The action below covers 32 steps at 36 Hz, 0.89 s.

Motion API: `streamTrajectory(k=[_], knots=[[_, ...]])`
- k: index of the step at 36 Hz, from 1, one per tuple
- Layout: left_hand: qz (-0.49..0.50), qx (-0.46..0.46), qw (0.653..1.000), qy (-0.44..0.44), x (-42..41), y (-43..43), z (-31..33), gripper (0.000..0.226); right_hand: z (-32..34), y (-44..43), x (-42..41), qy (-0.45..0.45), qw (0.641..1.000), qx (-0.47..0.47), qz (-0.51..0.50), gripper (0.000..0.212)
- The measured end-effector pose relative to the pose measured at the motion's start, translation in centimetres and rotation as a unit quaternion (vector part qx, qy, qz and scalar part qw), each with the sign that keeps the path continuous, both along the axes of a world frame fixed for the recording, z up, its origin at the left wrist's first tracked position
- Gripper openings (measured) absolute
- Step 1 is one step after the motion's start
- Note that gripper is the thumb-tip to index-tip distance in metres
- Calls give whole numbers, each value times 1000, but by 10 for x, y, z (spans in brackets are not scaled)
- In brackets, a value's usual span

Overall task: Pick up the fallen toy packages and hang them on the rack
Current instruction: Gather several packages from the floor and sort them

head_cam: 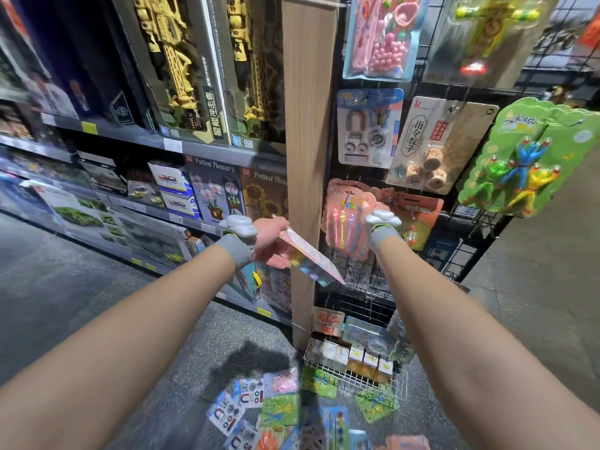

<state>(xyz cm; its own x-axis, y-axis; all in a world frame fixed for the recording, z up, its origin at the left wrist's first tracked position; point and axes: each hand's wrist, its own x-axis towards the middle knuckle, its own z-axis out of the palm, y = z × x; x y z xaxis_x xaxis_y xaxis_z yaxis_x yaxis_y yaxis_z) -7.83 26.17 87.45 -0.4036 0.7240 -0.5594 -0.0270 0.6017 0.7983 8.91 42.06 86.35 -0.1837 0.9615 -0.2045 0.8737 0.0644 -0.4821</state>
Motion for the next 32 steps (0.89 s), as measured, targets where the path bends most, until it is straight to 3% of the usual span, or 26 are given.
streamTrajectory(k=[5, 13, 16, 24, 29, 32], knots=[[5, -8, 1000, 5, -5, 2, -4, 35, 2, 4, -2, -36, 999, -7, 18, 34], [-1, -21, 1000, 3, -10, -1, -15, 48, -5, 8, 1, 19, 1000, -5, -8, 35], [5, -16, 1000, -2, -9, -3, -15, 51, -11, 6, 3, 67, 997, -37, -30, 21], [11, -1, 1000, -10, 15, -6, -6, 38, -8, -16, 17, 43, 998, -54, -9, 52], [20, 2, 1000, -10, 29, -5, -9, 34, -16, -34, 17, 181, 979, -87, 39, 46], [19, -1, 1000, -12, 41, -5, -8, 37, -17, -59, 25, 211, 970, -84, 90, 63]])
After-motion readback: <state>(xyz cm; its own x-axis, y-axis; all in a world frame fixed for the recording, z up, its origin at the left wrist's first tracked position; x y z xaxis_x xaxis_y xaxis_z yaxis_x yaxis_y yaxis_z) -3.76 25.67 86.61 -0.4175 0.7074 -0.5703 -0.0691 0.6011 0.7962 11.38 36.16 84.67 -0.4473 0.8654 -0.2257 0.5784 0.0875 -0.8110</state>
